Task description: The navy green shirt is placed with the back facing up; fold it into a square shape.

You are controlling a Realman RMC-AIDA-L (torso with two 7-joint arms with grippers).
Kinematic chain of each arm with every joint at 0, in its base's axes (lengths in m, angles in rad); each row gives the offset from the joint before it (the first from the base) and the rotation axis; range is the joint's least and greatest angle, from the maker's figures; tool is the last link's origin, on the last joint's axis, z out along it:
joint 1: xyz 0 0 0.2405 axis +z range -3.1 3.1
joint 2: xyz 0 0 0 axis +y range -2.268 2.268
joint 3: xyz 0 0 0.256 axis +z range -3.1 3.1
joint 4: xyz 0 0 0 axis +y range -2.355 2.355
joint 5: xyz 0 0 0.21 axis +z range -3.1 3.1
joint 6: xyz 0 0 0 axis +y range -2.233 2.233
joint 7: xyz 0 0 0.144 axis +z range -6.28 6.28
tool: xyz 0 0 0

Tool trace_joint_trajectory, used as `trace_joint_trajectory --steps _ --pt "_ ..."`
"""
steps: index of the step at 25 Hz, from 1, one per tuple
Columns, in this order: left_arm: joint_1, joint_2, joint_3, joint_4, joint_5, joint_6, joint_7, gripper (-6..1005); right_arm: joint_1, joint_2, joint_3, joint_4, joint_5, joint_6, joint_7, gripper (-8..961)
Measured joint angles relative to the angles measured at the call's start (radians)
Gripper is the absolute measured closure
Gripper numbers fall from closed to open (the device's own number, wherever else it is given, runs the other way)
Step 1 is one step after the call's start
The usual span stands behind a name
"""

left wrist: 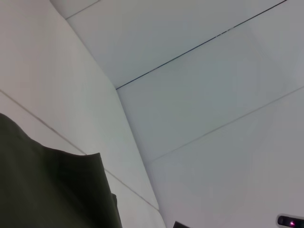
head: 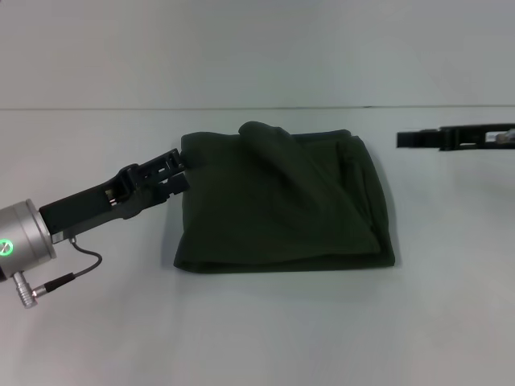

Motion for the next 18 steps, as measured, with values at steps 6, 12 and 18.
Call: trace_joint_trajectory --steps 6,12,18 --pt "0.003 0.000 -0.001 -0.003 0.000 -0.003 0.011 50 0.024 0.006 -0.063 0.011 -0.005 0.015 0.015 347" --pt "0.004 -0.001 -0.002 -0.003 0.000 -0.003 0.017 51 0.053 0.015 -0.098 0.025 -0.007 0.032 0.048 347" --pt "0.004 -0.007 -0.002 -0.003 -0.002 0.005 0.018 50 0.066 0.017 -0.148 0.047 -0.007 0.052 0.178 346"
